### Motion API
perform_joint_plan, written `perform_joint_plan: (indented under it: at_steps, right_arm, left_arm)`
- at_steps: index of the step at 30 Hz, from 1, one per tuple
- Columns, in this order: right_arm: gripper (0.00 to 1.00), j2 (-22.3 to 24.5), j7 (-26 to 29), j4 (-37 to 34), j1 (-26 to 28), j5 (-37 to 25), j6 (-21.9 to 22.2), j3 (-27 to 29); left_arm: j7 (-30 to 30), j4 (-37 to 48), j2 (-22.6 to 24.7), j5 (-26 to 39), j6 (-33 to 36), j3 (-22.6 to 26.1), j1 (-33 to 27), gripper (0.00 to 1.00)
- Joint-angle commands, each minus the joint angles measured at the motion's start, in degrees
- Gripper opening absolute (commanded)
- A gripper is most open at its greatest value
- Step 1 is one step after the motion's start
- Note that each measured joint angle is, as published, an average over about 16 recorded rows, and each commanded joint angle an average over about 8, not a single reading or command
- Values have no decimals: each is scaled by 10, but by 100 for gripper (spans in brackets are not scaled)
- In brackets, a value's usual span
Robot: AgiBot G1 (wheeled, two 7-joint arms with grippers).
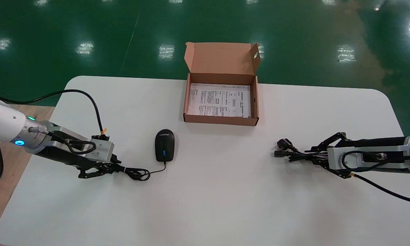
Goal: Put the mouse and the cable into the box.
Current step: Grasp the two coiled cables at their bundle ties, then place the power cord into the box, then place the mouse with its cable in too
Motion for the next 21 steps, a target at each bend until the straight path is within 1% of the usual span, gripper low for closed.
perform_joint_plan:
  at_steps: [1, 6, 11, 14, 17, 19, 21]
  right_arm:
    - [0, 0, 0, 0, 0, 0, 0, 0]
    - [0, 0, 0, 0, 0, 1, -1, 0]
    - [0, 4, 7, 5, 8, 8, -18, 5]
    - [0, 7, 17, 16, 22, 17, -33, 11]
    - [0, 4, 31, 33, 43, 28, -38, 19]
    - [0, -3, 40, 48, 57, 36, -32, 24]
    - [0, -15, 47, 63, 69, 42, -16, 30]
  left_arm:
    - [0, 0, 0, 0, 0, 0, 0, 0]
    - [0, 0, 0, -1, 0, 0, 0, 0]
    - [1, -5, -1, -20, 18, -13, -12, 0]
    - [4, -12, -15, -37, 31, -25, -37, 0]
    - [5, -20, -42, -50, 31, -38, -75, 0]
    - [4, -24, -62, -61, 23, -48, -103, 0]
    - [2, -27, -80, -79, 10, -63, -129, 0]
